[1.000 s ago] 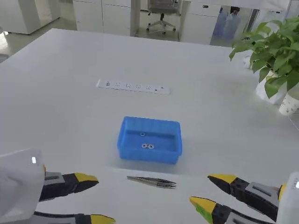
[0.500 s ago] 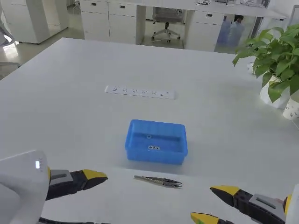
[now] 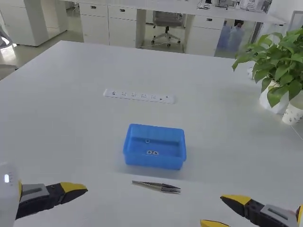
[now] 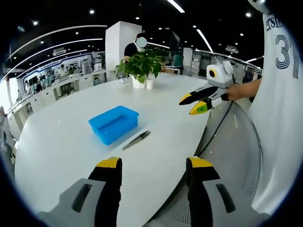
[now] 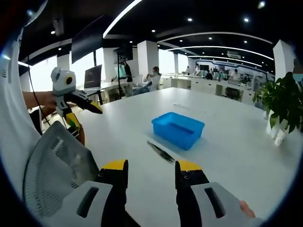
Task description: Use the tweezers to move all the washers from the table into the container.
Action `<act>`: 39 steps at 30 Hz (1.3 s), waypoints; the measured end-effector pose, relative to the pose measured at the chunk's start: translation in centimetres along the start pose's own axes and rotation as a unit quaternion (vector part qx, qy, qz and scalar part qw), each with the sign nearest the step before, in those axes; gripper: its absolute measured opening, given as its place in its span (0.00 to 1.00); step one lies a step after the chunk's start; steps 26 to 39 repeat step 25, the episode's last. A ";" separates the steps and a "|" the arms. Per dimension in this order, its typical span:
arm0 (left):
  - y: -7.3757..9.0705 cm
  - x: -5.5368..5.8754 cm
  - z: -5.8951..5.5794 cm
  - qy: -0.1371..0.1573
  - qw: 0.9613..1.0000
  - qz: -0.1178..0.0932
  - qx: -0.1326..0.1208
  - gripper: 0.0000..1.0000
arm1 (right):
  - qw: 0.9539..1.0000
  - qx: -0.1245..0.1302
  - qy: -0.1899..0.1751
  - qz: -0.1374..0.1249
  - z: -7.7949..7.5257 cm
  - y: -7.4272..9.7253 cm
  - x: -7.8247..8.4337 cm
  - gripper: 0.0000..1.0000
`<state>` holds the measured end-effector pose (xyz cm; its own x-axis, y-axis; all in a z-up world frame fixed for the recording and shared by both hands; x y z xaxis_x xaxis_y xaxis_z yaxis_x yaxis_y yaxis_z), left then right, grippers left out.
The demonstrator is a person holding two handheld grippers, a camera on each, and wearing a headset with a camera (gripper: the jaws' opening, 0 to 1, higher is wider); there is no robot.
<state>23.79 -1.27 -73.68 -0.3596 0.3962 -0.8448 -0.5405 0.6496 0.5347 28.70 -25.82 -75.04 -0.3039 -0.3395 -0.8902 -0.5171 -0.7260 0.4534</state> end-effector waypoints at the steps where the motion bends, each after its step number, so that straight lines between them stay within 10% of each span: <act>1: -0.1 0.0 0.0 0.001 1.000 0.001 -0.001 0.59 | 1.000 0.000 0.001 0.001 0.1 -0.1 0.0 0.40; 39: -1.1 -1.2 -0.4 -0.056 0.998 0.032 0.005 0.55 | 1.000 0.006 -0.008 0.017 0.3 0.3 0.5 0.37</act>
Point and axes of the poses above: the centre of the closed fingertips' face, and the gripper's own axes: y roughly backward along the fingers, z roughly to its left, x roughly out of its underside, the point moved 5 cm from there along y, roughly backward along the fingers, and after that the axes turned 3 degrees about z, right-handed, at the moved point
